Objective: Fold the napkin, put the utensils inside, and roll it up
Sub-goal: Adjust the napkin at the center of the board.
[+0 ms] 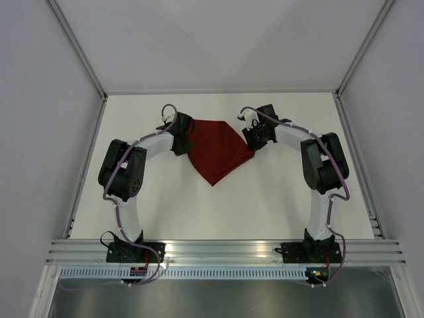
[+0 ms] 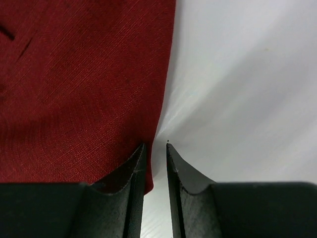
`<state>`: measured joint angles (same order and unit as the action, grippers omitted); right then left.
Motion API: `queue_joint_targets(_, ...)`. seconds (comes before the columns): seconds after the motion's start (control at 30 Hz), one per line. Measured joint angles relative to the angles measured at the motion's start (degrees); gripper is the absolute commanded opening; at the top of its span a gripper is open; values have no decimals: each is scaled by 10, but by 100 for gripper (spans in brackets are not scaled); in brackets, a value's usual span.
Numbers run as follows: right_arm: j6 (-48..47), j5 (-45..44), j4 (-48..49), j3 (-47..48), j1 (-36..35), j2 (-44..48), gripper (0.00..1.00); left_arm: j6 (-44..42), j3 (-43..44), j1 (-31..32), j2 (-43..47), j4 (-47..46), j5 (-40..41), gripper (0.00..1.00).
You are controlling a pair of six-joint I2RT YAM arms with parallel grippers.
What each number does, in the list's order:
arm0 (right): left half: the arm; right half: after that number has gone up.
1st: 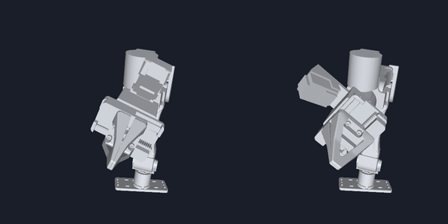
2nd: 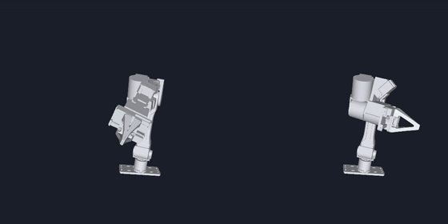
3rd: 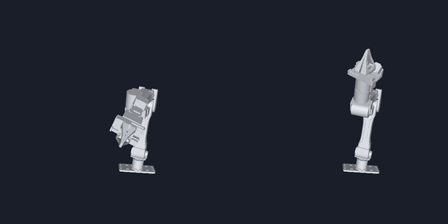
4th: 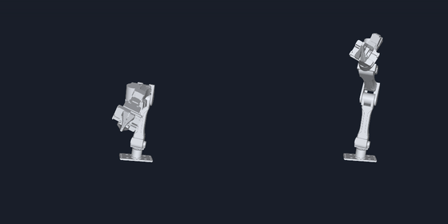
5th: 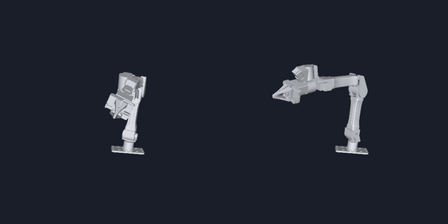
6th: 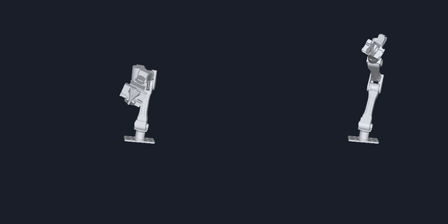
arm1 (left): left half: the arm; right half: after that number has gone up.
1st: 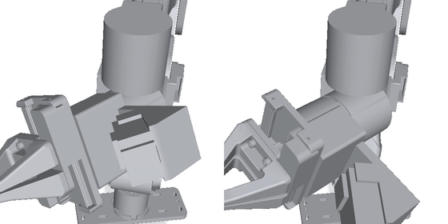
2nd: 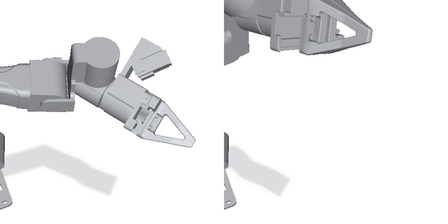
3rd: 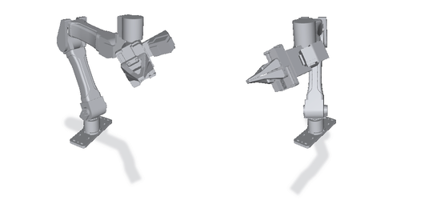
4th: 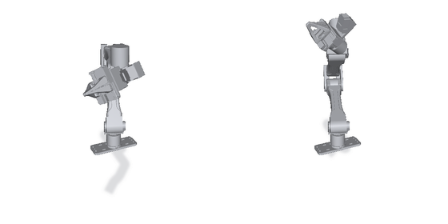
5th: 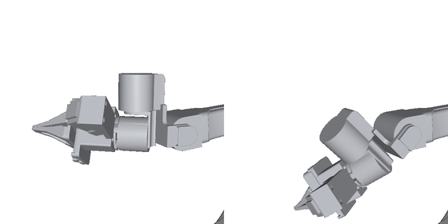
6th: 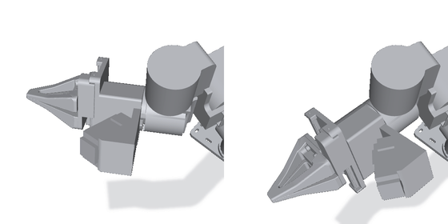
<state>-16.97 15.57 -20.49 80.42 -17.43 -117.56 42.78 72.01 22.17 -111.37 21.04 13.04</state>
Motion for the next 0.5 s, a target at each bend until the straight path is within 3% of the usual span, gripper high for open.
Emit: queue_joint_targets(0.5,-50,33,-48,-141,-17,116,28,-88,154,-1,-93,76,-43,14)
